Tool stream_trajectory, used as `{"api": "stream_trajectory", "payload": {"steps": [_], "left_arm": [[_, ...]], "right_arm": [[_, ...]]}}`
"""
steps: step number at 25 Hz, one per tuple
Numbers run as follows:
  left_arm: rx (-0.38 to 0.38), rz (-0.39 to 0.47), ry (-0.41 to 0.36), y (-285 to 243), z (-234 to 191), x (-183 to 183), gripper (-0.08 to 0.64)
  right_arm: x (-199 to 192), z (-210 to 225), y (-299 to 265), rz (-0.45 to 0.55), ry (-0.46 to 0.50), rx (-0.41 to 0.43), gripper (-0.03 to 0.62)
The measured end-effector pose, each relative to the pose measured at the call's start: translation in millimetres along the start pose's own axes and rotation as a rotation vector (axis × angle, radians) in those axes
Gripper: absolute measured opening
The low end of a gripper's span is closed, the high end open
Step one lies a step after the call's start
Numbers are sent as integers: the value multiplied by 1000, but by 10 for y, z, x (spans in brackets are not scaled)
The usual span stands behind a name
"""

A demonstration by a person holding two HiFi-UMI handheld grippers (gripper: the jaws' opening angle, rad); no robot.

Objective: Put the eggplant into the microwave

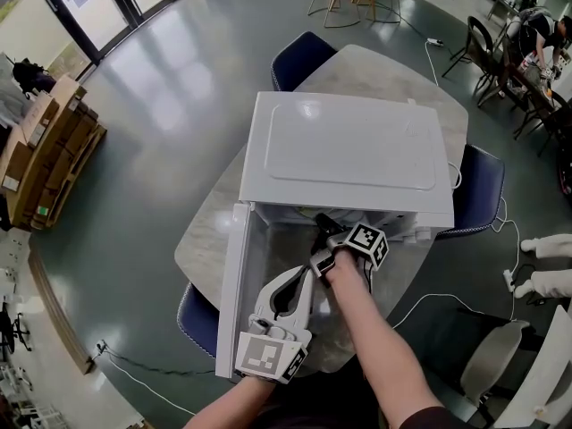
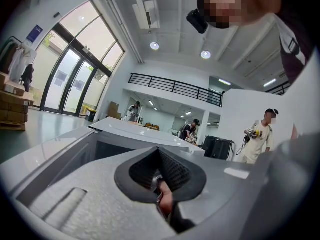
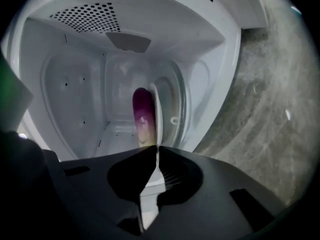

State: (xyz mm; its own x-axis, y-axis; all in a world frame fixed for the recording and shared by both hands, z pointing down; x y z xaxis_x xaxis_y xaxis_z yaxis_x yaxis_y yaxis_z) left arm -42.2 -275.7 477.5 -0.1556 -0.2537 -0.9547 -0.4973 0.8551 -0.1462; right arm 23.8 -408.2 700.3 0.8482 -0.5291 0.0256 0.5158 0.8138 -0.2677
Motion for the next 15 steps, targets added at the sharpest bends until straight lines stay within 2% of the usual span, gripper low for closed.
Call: {"api": "stream_trajectory", "payload": {"steps": [6, 12, 15], "left_arm": [[11, -4, 1, 12, -3, -20, 6], [11, -5, 2, 65, 44, 9, 6], [4, -9, 5, 85, 73, 12, 6]], "right_arm": [[27, -17, 12, 8, 3, 36, 28], [22, -41, 63, -3, 4, 2, 99], [-25, -71, 133, -27, 16, -9, 100]]}}
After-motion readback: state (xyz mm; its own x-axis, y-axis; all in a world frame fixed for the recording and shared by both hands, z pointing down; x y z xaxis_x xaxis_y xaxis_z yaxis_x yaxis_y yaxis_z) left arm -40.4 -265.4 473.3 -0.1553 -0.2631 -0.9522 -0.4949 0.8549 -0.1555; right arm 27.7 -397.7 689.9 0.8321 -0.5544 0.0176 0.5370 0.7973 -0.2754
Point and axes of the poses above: the fingertips, and each gripper's own axes: y backward along the fingers, z to its right, x out of its top, the point moved 1 cm from there along y, backward along the fingers, and after that the axes turned 6 degrees about x, right-handed, at the moved point
